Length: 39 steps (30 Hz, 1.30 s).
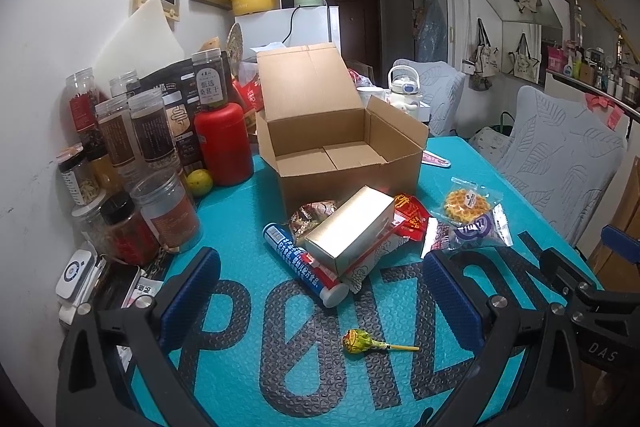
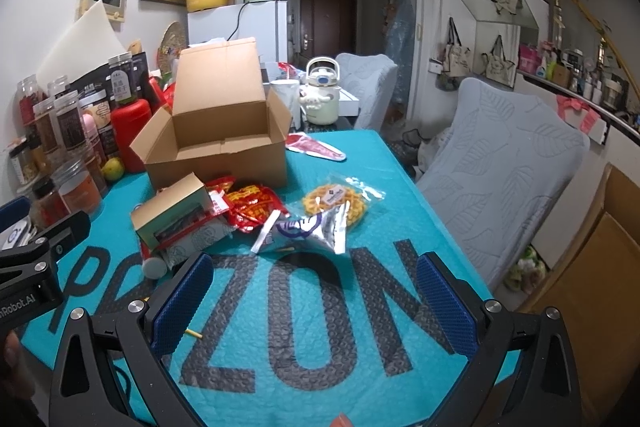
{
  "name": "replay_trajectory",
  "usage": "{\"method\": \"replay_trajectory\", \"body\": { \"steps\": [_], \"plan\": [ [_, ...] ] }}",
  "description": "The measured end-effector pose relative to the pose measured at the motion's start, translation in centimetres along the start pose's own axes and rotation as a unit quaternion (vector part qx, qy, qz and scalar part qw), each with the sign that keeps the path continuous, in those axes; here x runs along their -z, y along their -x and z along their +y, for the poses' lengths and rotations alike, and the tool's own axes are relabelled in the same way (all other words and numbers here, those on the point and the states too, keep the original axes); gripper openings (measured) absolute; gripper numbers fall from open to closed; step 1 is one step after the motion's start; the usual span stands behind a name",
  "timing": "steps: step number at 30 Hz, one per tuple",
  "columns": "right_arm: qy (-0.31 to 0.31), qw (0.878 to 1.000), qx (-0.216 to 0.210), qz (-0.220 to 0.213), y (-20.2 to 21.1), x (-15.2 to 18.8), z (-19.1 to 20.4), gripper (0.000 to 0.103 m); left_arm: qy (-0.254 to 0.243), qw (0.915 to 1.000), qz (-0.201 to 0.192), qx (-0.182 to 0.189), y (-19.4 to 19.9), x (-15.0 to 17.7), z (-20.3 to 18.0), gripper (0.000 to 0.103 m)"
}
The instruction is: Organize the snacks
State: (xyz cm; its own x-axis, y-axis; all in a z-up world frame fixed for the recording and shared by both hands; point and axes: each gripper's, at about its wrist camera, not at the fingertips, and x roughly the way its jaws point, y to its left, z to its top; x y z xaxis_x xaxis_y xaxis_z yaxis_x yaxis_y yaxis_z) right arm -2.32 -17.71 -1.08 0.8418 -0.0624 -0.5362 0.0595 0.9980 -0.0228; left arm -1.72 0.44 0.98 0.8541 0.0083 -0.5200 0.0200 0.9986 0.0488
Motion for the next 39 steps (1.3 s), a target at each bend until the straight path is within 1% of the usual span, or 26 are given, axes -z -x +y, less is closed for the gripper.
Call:
{"method": "replay_trajectory", "body": {
  "steps": [39],
  "plan": [
    [0.004,1.0,-0.005,-0.003,0.18,-0.01,0.55,0.103,0.003,1.0,0.002,-0.002,-0.09,0.19,0.27,0.103]
  ]
}}
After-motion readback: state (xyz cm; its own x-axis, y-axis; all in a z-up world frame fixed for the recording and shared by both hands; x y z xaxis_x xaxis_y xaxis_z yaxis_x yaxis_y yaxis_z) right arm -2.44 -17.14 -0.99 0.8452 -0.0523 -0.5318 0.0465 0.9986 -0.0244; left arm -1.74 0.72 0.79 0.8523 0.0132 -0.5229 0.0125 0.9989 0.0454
